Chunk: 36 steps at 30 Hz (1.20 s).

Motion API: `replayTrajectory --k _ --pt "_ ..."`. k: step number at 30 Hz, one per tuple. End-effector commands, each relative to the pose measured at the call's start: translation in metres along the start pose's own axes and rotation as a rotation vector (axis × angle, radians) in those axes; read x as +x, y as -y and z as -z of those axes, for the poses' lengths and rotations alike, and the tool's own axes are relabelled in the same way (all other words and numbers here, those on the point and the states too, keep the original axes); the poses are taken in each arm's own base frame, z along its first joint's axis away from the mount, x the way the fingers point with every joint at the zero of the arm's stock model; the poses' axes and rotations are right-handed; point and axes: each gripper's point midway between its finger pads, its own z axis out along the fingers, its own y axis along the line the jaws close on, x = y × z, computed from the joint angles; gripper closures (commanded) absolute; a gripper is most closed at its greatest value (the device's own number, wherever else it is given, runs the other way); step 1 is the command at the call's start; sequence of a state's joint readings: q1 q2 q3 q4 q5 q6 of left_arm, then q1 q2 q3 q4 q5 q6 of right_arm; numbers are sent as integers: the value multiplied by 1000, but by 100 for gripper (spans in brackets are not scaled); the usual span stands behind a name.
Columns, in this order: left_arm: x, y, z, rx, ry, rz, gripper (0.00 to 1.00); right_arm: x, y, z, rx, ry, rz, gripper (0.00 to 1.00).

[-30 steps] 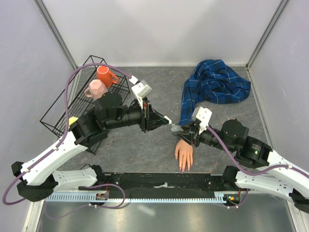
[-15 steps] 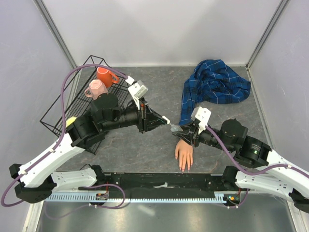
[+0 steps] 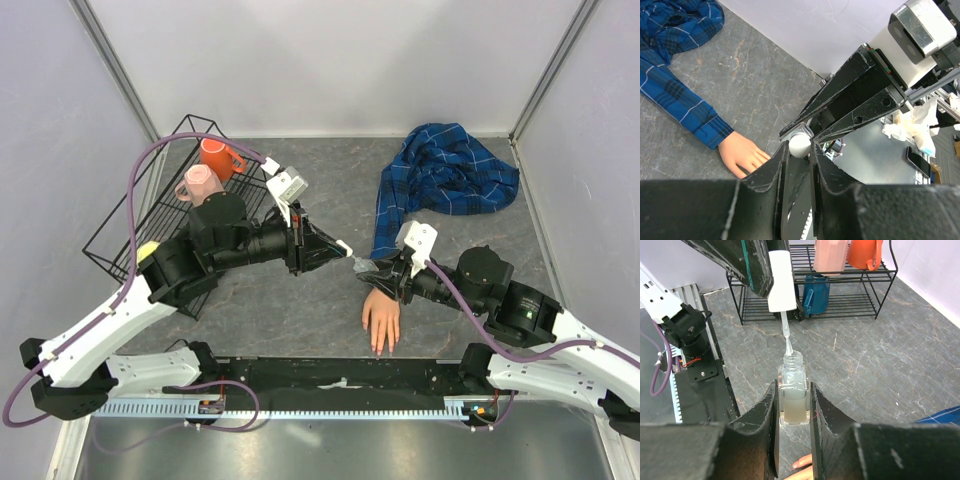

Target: Paint the nails

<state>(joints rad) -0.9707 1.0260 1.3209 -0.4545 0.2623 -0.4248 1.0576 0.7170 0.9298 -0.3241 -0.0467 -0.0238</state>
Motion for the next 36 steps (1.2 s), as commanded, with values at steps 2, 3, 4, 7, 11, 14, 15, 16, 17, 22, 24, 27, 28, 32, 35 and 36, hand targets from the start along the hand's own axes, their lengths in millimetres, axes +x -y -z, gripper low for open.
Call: replayTrajectory --k 2,3,4,7,11,14,15,16,17,22,24,27,28,32,35,36 --pt "-12 0 -4 -1 38 -17 98 -20 1 3 5 62 8 100" --pt "-12 0 -4 0 36 -17 98 -20 1 3 6 65 8 100" --pt "-12 0 -5 0 36 -17 98 -20 1 3 6 62 8 100" --pt "-12 0 -5 -2 35 -17 98 -20 2 4 9 65 8 100" --pt "-11 0 -5 4 30 -16 98 -20 3 5 14 66 8 100" --pt "-5 2 -9 21 2 -7 98 -20 3 5 14 68 8 100" --pt "-4 3 -9 29 -3 -5 98 -20 2 5 12 66 10 100" --pt "-4 4 -9 34 -5 -3 98 -20 3 4 12 65 10 100" --pt "-1 4 -11 40 -16 0 98 -21 2 5 11 68 8 100" --pt "0 3 -12 39 -19 2 98 -21 2 4 8 68 10 100" --pt "1 3 -13 41 -26 4 98 -21 2 4 8 70 10 100" --pt "4 2 -15 46 -38 6 98 -21 2 5 10 73 10 100" --pt "5 2 -16 49 -42 9 98 -22 1 5 8 74 9 100" --pt "9 4 -18 66 -60 15 98 -23 2 5 8 77 10 100" --pt "11 4 -19 67 -68 15 98 -22 1 5 5 76 9 100" --pt "12 4 -19 68 -70 18 98 -23 1 5 4 79 9 100"
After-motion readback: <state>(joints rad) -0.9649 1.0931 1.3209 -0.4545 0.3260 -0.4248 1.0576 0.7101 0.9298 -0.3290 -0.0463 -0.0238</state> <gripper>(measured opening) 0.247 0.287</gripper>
